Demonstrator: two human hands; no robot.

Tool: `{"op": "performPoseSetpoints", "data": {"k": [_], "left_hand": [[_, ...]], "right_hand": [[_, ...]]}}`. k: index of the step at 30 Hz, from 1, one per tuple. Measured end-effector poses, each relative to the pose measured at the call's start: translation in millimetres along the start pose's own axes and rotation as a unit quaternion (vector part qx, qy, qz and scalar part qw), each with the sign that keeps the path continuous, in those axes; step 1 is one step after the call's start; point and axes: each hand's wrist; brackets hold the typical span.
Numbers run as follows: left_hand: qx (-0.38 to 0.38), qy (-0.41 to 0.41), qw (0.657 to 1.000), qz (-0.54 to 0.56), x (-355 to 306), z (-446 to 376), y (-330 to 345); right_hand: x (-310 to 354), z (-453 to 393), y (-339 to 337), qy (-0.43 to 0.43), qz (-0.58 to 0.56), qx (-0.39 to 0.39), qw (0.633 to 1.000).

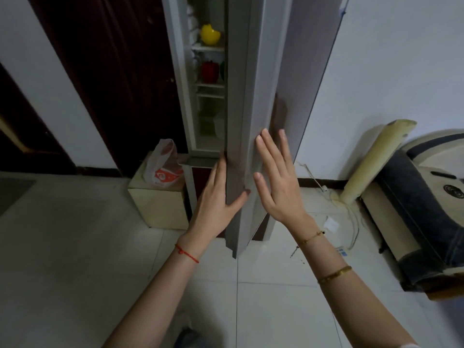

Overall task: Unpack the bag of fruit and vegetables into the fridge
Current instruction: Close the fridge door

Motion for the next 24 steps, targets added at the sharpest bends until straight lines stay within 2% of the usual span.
{"op": "performPoseSetpoints", "data": {"k": [5,12,24], "left_hand": [[-0.020,0.023,1.000,0.006,38,-30,-29],[-0.007,0.059,0.998,0.009,99,-80,-67],[0.003,0.077,0.997,0.001,190,-164,-108]], "right_hand": [[8,-34,42,-0.022,-0.032,0.004,0.999],[16,-84,102,-0.010,-0.058,-0.010,0.998],[23,-158,194,0.043,-0.012,-0.001,0.999]]}}
Point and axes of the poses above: each hand's wrist, its own z-axis away from the middle knuckle, its own y-axis out of the palm, x = y × z
